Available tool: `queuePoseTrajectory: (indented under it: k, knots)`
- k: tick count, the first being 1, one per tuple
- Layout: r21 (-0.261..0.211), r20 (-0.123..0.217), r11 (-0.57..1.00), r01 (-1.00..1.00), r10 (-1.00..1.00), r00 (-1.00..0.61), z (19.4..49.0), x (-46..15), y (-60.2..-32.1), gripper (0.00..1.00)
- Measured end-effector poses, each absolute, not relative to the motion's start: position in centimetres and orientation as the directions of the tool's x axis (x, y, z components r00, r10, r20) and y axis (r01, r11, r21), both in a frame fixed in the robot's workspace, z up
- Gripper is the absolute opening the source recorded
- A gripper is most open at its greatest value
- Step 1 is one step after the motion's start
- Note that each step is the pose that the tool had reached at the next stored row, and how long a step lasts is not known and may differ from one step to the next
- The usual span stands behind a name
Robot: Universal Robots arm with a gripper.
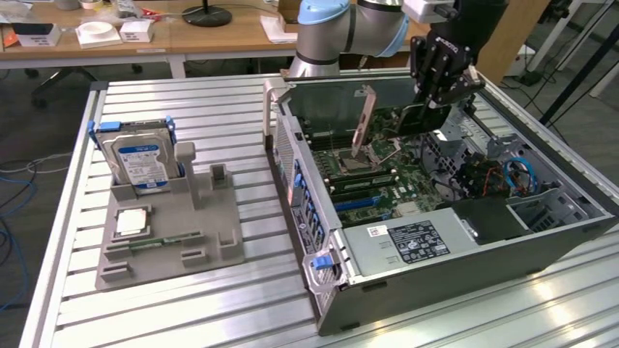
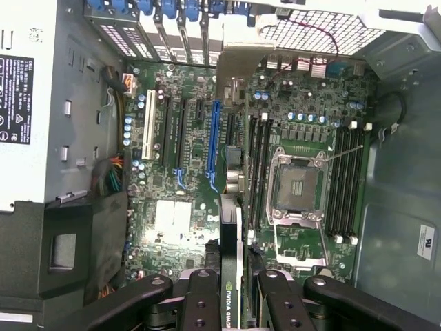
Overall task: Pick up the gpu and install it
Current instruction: 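Insert the gpu into the slot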
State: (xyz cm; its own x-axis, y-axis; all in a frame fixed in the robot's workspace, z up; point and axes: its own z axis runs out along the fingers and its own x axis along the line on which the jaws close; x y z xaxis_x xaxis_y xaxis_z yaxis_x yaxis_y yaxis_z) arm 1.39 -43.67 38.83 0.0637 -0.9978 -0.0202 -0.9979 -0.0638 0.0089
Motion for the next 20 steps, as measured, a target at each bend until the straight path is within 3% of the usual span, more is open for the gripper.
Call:
queuePoseTrajectory:
  k: [20]
  knots:
    - [0.006,-0.02,-0.062,-0.998,-0.998,0.062,38.06,1.21,-43.63,0.26]
